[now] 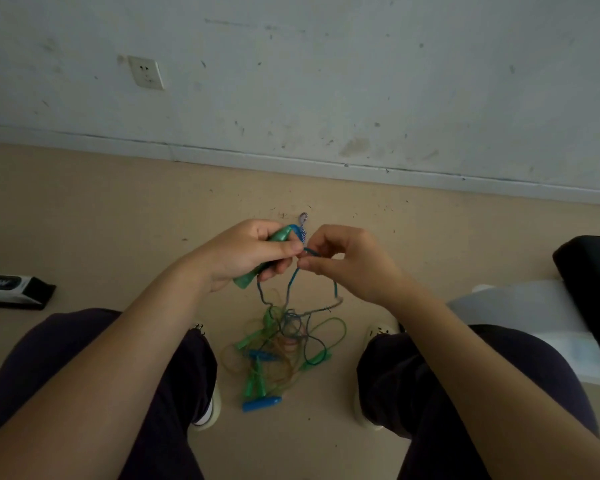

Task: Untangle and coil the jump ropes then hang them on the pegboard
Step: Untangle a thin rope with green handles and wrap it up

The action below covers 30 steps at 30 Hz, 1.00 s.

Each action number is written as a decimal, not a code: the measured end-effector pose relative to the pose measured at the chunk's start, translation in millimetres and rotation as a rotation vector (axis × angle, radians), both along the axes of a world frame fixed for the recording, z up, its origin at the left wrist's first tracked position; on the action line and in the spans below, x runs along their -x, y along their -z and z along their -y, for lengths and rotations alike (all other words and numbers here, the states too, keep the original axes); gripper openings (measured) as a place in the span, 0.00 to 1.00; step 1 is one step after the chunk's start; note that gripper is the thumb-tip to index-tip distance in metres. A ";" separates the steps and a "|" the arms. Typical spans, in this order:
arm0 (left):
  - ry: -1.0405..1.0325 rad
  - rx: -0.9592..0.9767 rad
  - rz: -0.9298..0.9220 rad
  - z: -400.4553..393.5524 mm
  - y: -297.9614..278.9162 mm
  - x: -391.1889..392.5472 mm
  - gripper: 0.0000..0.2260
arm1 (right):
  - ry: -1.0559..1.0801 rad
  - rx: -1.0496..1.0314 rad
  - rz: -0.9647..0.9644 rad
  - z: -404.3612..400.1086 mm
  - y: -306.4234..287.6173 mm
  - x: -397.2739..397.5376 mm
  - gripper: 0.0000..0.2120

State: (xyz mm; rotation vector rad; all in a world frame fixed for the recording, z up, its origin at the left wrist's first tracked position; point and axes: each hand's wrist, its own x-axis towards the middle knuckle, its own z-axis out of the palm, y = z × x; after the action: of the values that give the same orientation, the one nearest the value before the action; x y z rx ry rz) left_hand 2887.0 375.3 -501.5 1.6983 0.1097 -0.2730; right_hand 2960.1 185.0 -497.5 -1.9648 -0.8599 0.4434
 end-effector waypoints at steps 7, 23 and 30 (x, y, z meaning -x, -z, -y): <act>-0.055 -0.092 -0.046 -30.6 -4.5 2.5 0.07 | 0.407 -0.284 -0.013 22.4 -14.5 -28.5 0.10; 0.056 0.052 -0.082 0.4 6.9 -5.2 0.08 | 0.008 -0.006 -0.044 0.9 0.0 2.0 0.09; -0.016 -0.207 -0.085 -33.5 6.7 -2.8 0.06 | 0.219 -0.044 0.033 12.0 -8.0 -15.3 0.08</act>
State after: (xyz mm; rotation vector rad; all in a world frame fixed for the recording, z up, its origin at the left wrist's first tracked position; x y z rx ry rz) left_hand 2889.7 408.8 -508.1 1.8909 0.2206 -0.3312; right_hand 2975.3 173.0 -489.5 -2.0030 -0.6597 0.2619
